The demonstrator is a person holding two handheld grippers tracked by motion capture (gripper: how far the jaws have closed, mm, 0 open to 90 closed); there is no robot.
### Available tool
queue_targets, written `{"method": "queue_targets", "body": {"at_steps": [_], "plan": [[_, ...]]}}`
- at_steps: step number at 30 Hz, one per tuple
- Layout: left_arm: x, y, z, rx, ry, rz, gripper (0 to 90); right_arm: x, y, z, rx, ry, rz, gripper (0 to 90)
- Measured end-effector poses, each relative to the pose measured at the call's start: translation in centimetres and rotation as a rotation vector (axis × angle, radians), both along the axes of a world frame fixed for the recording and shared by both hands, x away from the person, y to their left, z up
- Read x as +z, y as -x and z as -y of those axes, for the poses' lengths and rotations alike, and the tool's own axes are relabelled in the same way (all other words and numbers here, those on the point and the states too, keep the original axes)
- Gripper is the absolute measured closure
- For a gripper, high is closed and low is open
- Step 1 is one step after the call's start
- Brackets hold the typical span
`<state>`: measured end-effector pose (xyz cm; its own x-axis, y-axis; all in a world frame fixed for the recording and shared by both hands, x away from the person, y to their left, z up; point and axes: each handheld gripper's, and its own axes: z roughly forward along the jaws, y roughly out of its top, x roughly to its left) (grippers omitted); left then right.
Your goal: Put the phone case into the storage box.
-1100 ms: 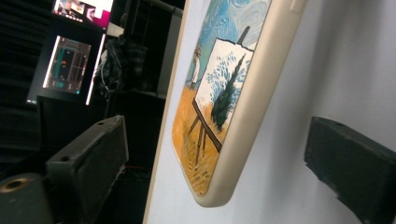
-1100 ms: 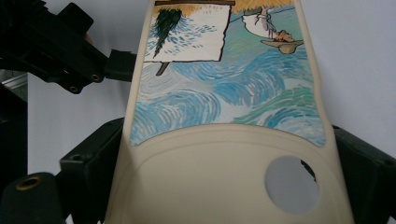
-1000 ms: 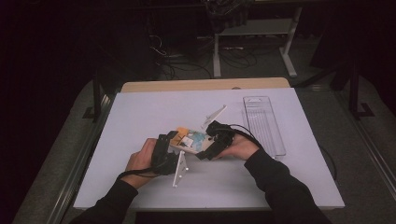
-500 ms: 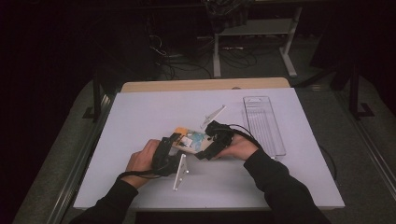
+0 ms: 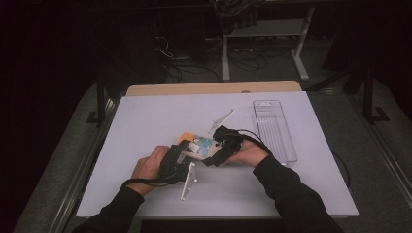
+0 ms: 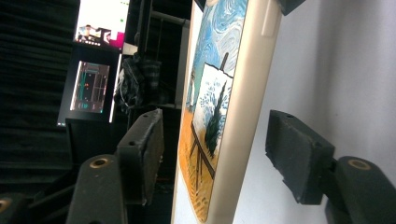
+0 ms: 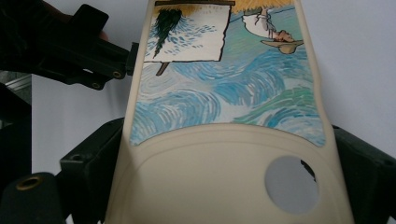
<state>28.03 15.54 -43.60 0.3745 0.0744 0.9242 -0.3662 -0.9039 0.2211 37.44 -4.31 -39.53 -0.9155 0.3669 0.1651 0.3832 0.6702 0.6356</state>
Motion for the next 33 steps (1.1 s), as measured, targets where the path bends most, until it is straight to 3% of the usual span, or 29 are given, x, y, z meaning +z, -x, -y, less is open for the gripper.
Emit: {"method": "queue_targets", "body": {"at_steps": [9,33], "plan": [[0.03,0.26,0.21,-0.009,-0.018,0.028,45.5,-0.03,0.04,-0.12,0.003,0.0,-0.001,9.3],[0.04,0.64,0.59,-0.026,-0.044,0.043,63.7,-0.11,0.01,-0.24,0.006,-0.005,-0.009,9.3]]}}
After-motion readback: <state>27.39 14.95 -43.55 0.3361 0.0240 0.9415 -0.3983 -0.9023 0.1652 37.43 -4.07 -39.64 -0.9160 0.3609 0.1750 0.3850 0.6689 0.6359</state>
